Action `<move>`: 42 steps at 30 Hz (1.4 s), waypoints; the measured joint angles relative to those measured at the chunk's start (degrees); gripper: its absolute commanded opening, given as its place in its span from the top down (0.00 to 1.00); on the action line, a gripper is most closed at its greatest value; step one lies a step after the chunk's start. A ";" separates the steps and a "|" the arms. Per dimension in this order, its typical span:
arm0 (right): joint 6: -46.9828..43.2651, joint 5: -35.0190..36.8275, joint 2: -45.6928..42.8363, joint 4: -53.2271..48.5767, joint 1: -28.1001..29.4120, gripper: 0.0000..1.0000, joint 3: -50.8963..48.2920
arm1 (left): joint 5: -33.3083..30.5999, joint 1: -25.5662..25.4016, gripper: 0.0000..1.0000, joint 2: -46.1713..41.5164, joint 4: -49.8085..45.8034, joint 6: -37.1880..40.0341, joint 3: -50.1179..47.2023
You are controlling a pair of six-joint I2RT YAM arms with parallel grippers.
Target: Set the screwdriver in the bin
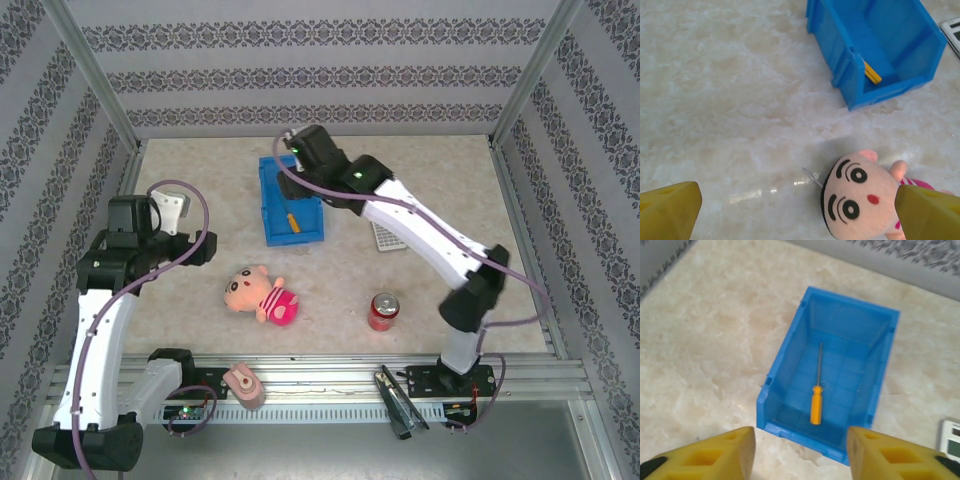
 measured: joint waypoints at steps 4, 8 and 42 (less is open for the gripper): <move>-0.55 1.14 -11.50 8.50 -3.23 0.02 -15.13 | -2.08 0.00 0.01 1.05 3.23 -2.45 -1.22; 0.31 -0.35 -20.22 16.24 -7.30 0.02 -27.56 | -4.13 0.00 0.01 1.31 6.93 -5.16 -4.52; -12.09 2.82 -43.21 49.72 -36.50 0.02 -76.13 | -16.28 0.00 0.01 23.65 67.21 -10.91 -33.03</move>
